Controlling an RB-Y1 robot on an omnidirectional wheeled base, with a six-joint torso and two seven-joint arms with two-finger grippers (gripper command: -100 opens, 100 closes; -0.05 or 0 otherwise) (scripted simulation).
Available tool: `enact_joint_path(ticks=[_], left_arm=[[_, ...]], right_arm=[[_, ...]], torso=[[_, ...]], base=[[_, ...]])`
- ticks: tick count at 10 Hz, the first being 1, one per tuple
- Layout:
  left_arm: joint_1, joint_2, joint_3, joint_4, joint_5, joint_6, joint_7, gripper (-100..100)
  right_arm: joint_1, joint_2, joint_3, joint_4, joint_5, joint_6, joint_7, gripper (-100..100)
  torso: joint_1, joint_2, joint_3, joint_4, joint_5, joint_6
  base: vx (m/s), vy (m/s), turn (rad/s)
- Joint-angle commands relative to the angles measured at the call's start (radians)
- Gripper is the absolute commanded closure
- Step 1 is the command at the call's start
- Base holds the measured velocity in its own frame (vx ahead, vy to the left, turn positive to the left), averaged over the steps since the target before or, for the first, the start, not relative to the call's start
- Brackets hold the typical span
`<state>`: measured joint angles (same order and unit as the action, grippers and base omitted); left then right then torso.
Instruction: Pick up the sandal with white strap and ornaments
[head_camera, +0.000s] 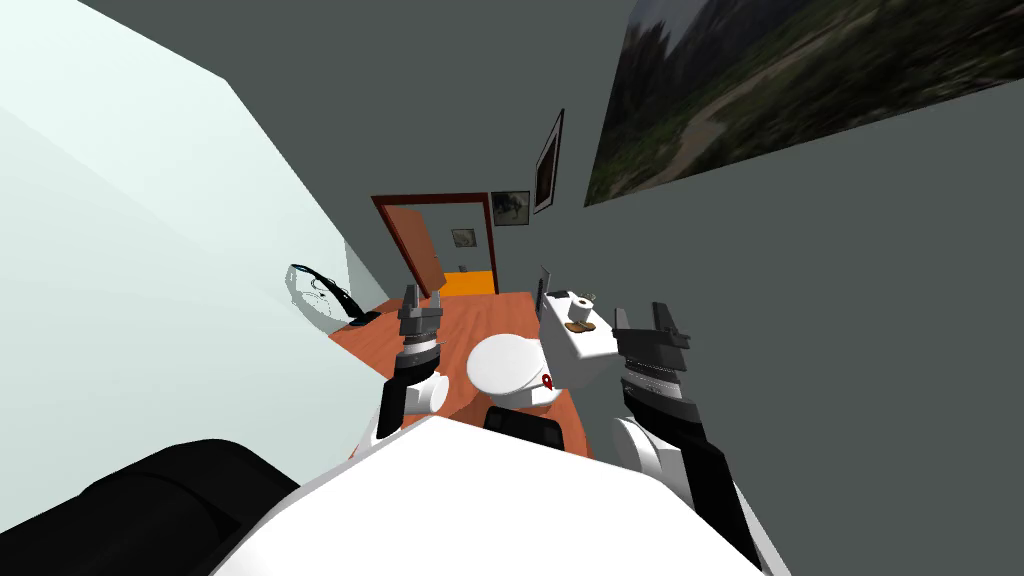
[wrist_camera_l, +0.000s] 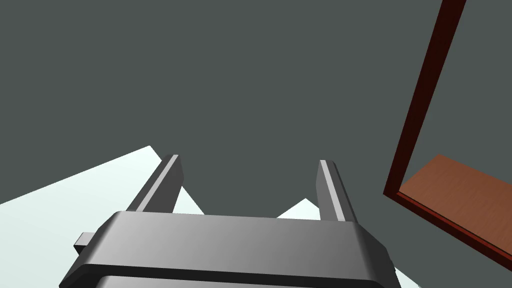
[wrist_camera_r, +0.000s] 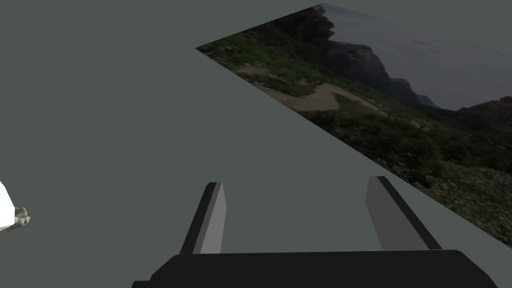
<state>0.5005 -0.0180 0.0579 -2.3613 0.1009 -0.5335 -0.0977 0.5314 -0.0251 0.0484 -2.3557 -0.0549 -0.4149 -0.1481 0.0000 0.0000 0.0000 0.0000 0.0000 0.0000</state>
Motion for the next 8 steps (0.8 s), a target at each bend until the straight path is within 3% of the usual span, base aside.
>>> enact_joint_path(ticks=[1, 5, 8], left_arm=[[0.000, 0.000, 0.000, 0.000, 0.000, 0.000, 0.000, 0], [0.000, 0.000, 0.000, 0.000, 0.000, 0.000, 0.000, 0], [0.000, 0.000, 0.000, 0.000, 0.000, 0.000, 0.000, 0]], right_arm=[[0.033, -0.022, -0.006, -0.006, -0.003, 0.016, 0.029, -100], [0.109, -0.047, -0.026, 0.009, -0.008, 0.042, 0.101, -100], [0.185, -0.072, -0.049, 0.051, -0.006, 0.057, 0.180, -100]], torso=[[0.000, 0.000, 0.000, 0.000, 0.000, 0.000], [-0.010, 0.002, 0.001, 0.000, -0.002, 0.000], [-0.003, 0.004, 0.002, 0.001, -0.001, 0.000]], base=[[-0.004, -0.082, -0.017], [-0.026, -0.137, 0.027], [-0.052, -0.032, 0.091]])
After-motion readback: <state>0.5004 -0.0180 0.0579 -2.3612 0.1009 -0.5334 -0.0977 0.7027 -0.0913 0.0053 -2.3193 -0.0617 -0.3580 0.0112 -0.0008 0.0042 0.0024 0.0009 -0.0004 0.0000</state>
